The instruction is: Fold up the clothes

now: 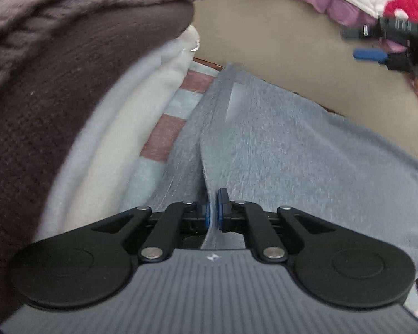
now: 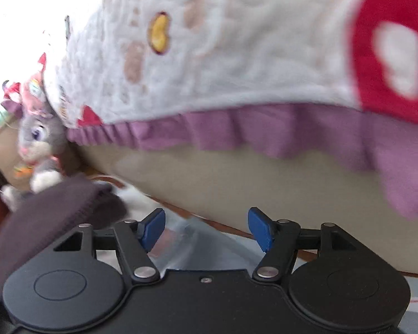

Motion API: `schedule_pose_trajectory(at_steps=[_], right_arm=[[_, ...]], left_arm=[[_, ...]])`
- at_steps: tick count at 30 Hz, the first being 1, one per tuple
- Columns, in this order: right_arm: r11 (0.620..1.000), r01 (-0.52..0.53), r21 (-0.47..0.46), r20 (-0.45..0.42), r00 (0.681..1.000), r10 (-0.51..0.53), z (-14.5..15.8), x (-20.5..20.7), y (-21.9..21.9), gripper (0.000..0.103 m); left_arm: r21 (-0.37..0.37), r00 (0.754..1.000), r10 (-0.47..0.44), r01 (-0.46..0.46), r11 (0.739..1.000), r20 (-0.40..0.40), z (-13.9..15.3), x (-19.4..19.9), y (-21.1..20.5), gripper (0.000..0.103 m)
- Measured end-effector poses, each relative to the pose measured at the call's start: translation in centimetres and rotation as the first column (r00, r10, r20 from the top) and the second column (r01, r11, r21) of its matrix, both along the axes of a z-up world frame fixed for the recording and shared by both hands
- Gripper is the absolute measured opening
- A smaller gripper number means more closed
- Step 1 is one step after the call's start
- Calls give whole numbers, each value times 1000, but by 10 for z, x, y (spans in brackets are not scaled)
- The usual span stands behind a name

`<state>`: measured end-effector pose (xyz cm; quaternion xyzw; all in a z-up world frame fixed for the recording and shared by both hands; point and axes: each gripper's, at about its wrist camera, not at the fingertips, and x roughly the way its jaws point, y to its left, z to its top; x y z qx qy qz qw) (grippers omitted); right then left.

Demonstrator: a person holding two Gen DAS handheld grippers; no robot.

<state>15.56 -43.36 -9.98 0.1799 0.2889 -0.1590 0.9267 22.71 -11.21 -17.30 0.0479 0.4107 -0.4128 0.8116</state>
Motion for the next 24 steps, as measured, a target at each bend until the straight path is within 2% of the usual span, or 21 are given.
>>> schedule_pose_trajectory(at_steps=[2, 4, 5, 7, 11, 13, 14, 15, 16, 17, 18, 19, 21, 23, 24], right_arm=[[997, 19, -71, -85, 996, -25, -14, -12, -5, 71], [987, 3, -159, -168, 985, -30, -28, -24, -8, 71], [980, -15, -197, -209, 978, -27, -35, -29, -10, 71], [962, -73, -265, -289, 957, -7, -47, -35, -11, 70], [920, -205, -334, -412, 909, 53, -69, -36, -10, 70], [904, -235, -357, -459, 887, 50, -81, -32, -12, 70], [892, -241, -383, -485, 874, 28, -89, -28, -14, 70], [878, -246, -410, -511, 860, 3, -98, -23, -16, 70], [881, -242, -407, -495, 869, 10, -99, -23, -19, 68], [886, -236, -399, -473, 881, 22, -100, -23, -22, 62], [892, -231, -390, -450, 893, 34, -101, -23, -25, 22], [902, -215, -374, -436, 900, 34, -99, -23, -28, 3], [883, -176, -436, -363, 932, 6, -89, -28, -24, 0], [818, -142, -558, -305, 951, -43, -78, -31, -14, 0], [799, -123, -588, -279, 959, -57, -72, -32, -13, 0]], left_arm=[[3, 1000, -16, 16, 1000, 14, 1, -4, -4, 9], [18, 999, -45, 44, 999, 27, 1, -8, -10, 26], [29, 998, -56, 55, 998, 31, 0, -10, -13, 42], [50, 997, -74, 73, 996, 19, -4, -14, -20, 55], [93, 992, -112, 106, 990, 55, -6, -23, -26, 66], [106, 989, -127, 118, 987, 81, -7, -28, -28, 66], [94, 988, -123, 114, 989, 94, -6, -31, -27, 61], [75, 984, -136, 128, 989, 113, -6, -33, -26, 38], [56, 980, -150, 143, 988, 133, -5, -36, -26, 18], [68, 972, -158, 149, 987, 173, -5, -40, -28, 2], [83, 962, -167, 152, 985, 214, -4, -44, -31, 2], [80, 952, -154, 138, 987, 263, 1, -48, -30, 2], [64, 919, -111, 93, 994, 377, 18, -54, -28, 2], [7, 902, -49, 51, 999, 429, 37, -50, -22, 2], [-17, 901, -21, 31, 999, 432, 42, -45, -20, 2]])
